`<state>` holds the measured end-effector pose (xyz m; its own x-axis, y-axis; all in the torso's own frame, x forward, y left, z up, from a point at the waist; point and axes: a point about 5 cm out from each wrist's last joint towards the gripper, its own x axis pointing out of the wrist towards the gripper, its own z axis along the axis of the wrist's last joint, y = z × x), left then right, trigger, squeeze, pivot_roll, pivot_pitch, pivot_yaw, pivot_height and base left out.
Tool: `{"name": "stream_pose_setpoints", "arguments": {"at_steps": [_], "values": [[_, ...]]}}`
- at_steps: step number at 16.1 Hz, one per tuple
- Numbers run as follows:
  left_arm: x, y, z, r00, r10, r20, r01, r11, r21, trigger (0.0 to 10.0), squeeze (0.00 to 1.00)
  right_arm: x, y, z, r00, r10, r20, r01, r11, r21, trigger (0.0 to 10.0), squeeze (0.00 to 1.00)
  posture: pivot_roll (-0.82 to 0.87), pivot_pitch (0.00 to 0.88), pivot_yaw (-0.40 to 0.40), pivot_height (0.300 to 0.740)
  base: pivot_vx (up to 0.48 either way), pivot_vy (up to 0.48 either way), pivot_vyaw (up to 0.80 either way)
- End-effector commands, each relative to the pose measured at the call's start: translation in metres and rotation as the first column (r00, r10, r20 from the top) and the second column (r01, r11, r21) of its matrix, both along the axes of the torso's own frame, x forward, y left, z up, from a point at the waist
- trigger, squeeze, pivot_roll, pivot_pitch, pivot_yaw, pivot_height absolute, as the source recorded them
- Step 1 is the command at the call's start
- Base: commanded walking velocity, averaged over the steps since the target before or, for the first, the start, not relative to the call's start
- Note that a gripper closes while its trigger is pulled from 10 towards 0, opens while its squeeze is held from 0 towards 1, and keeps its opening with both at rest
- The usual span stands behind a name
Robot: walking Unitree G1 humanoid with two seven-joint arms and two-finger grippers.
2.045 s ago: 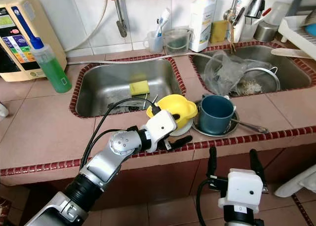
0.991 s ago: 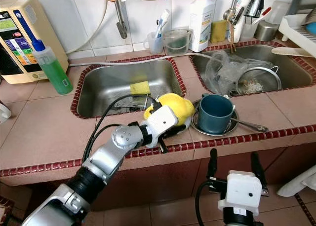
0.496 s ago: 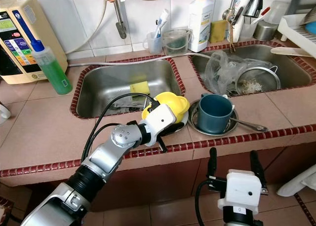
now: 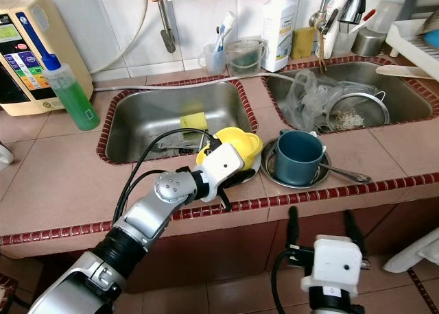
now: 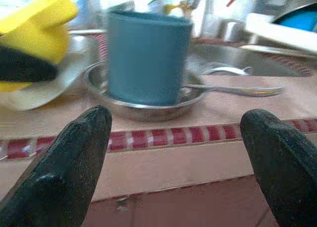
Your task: Kitchen organization
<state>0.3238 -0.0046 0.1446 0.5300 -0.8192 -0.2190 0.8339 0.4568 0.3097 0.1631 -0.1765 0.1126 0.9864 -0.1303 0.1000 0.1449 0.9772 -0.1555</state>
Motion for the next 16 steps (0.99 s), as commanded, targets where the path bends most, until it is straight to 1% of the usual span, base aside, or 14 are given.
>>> {"name": "stream_pose_setpoints", "arguments": {"at_steps": [1, 3, 6, 8, 9, 10, 11, 12, 15, 16], "values": [[0.007, 0.009, 0.003, 0.999, 0.039, 0.008, -0.039, 0.999, 0.003, 0.0, 0.0, -0.001, 0.006, 0.0, 0.998, 0.053, -0.017, -0.052, 0.998, 0.034, 10.0, 0.0, -0.32, 0.076, 0.12, 0.74, 0.0, 0.0, 0.0], [0.008, 0.009, 0.004, 0.999, 0.041, 0.008, -0.041, 0.999, 0.0, 0.0, 0.0, -0.001, 0.009, 0.0, 0.995, 0.099, -0.022, -0.098, 0.994, 0.043, 10.0, 0.0, -0.32, 0.074, 0.119, 0.74, 0.0, 0.0, 0.0], [0.008, 0.007, 0.005, 0.999, 0.04, 0.01, -0.04, 0.999, -0.003, 0.0, 0.0, -0.004, 0.016, 0.001, 0.974, 0.226, -0.034, -0.222, 0.971, 0.087, 10.0, 0.0, -0.32, 0.07, 0.12, 0.74, 0.0, 0.0, 0.0], [0.008, 0.007, 0.006, 0.999, 0.041, 0.006, -0.041, 0.999, -0.012, 0.0, 0.0, -0.005, 0.018, 0.002, 0.961, 0.273, -0.04, -0.267, 0.957, 0.111, 10.0, 0.0, -0.32, 0.063, 0.119, 0.74, 0.0, 0.0, 0.0], [0.009, 0.006, 0.006, 0.999, 0.043, -0.014, -0.044, 0.999, -0.033, 4.0, 0.0, -0.004, 0.019, 0.001, 0.958, 0.283, -0.041, -0.276, 0.953, 0.126, 10.0, 0.0, -0.32, 0.06, 0.119, 0.74, 0.0, 0.0, 0.0], [0.011, 0.007, 0.007, 0.998, 0.053, -0.031, -0.055, 0.997, -0.047, 10.0, 0.0, -0.003, 0.019, 0.002, 0.957, 0.287, -0.038, -0.28, 0.951, 0.127, 10.0, 0.0, -0.33, 0.054, 0.118, 0.74, 0.0, 0.0, 0.0], [0.012, 0.008, 0.008, 0.998, 0.061, -0.032, -0.063, 0.997, -0.047, 10.0, 0.0, -0.003, 0.019, 0.002, 0.956, 0.291, -0.035, -0.284, 0.95, 0.131, 10.0, 0.0, -0.33, 0.053, 0.117, 0.74, 0.0, 0.0, 0.0], [0.018, 0.014, 0.012, 0.996, 0.087, -0.008, -0.087, 0.996, -0.035, 10.0, 0.0, -0.002, 0.019, 0.003, 0.953, 0.303, -0.033, -0.296, 0.946, 0.131, 10.0, 0.0, -0.33, 0.047, 0.115, 0.74, 0.0, 0.0, 0.0], [0.028, 0.021, 0.022, 0.991, 0.129, 0.024, -0.127, 0.99, -0.066, 10.0, 0.0, -0.001, 0.018, 0.005, 0.94, 0.341, -0.033, -0.333, 0.931, 0.149, 10.0, 0.0, -0.32, 0.032, 0.106, 0.74, 0.0, 0.0, 0.0], [0.034, 0.027, 0.027, 0.987, 0.159, 0.008, -0.157, 0.983, -0.094, 10.0, 0.0, 0.002, 0.017, 0.006, 0.935, 0.354, -0.03, -0.346, 0.925, 0.158, 10.0, 0.0, -0.32, 0.029, 0.102, 0.74, 0.0, 0.0, 0.0]]}}
